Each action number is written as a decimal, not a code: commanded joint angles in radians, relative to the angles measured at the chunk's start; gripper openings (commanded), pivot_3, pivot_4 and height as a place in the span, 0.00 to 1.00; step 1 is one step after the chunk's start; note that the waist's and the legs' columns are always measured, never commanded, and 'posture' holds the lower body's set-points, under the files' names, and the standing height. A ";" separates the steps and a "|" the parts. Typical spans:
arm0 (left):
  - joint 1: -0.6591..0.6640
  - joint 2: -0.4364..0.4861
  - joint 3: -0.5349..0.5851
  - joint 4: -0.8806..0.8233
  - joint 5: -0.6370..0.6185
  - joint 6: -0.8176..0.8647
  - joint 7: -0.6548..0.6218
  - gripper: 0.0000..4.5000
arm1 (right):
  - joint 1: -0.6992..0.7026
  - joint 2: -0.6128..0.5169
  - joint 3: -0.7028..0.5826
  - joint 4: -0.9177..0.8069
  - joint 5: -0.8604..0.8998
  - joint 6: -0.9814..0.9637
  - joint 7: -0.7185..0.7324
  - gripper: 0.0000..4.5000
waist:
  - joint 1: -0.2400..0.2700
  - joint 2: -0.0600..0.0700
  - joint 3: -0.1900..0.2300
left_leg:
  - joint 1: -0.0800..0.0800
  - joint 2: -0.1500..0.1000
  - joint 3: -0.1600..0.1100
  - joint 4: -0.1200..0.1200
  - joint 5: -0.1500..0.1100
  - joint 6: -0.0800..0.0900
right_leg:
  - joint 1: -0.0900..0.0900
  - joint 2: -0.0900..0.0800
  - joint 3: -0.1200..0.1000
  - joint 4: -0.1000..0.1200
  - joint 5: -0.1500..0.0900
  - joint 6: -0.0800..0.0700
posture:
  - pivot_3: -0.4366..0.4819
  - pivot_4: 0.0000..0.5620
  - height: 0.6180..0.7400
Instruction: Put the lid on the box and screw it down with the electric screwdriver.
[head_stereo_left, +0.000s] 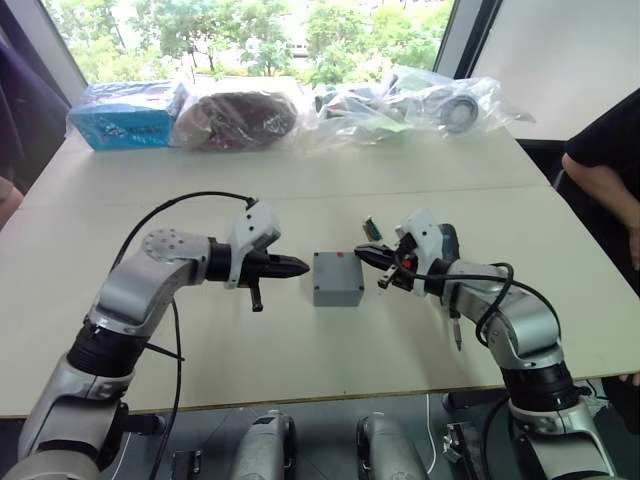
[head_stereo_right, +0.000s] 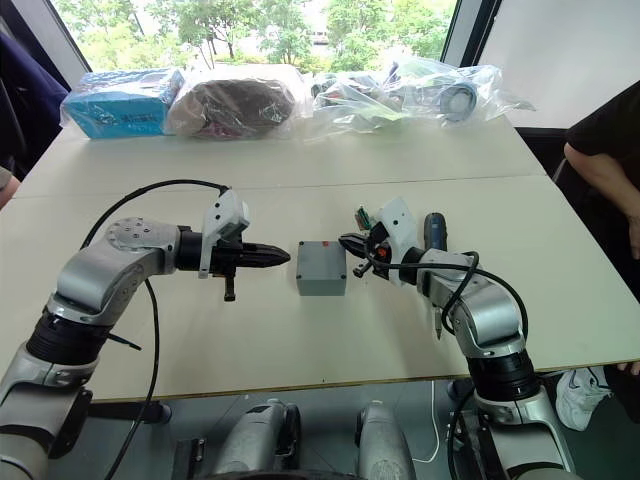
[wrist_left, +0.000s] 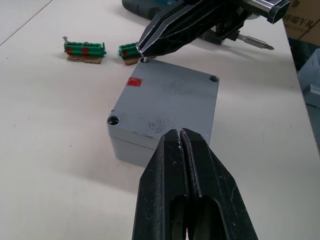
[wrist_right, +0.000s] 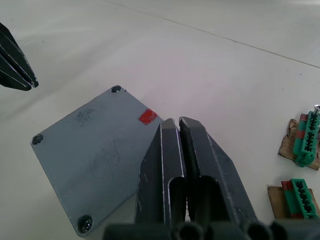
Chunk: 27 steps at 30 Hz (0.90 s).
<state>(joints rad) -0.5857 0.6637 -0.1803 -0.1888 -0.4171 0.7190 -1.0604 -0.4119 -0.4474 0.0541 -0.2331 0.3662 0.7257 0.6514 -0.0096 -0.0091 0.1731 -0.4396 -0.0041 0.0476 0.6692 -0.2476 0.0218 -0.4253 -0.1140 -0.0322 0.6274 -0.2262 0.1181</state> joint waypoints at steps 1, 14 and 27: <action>-0.003 -0.003 0.005 -0.009 -0.001 -0.008 0.005 0.00 | -0.020 0.005 0.000 -0.004 -0.003 -0.028 -0.004 0.01 | 0.000 0.000 0.000 | 0.000 0.000 0.000 0.000 0.000 0.000 | 0.000 0.000 0.000 0.000 0.000 0.000 | 0.48 0.27 1.00; -0.014 -0.018 0.011 0.000 -0.005 -0.008 0.011 0.00 | -0.040 -0.028 -0.029 0.001 -0.005 -0.036 -0.003 0.83 | 0.000 0.000 0.000 | 0.000 0.000 0.000 0.000 0.000 0.000 | 0.000 0.000 0.000 0.000 0.000 0.000 | 0.48 0.27 1.00; -0.072 -0.039 -0.030 -0.040 -0.002 -0.057 -0.044 0.00 | -0.239 -0.277 -0.272 -0.071 0.188 0.631 -0.111 0.95 | 0.002 0.000 0.000 | 0.000 0.001 0.000 0.000 0.000 0.000 | 0.000 -0.001 0.000 0.000 0.000 0.000 | 0.48 0.27 1.00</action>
<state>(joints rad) -0.6289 0.6204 -0.1984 -0.1809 -0.4238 0.6968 -1.0842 -0.6112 -0.6926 -0.1874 -0.2923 0.5393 1.2147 0.5755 -0.0072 -0.0092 0.1731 -0.4398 -0.0032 0.0474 0.6692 -0.2476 0.0218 -0.4252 -0.1146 -0.0323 0.6272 -0.2262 0.1180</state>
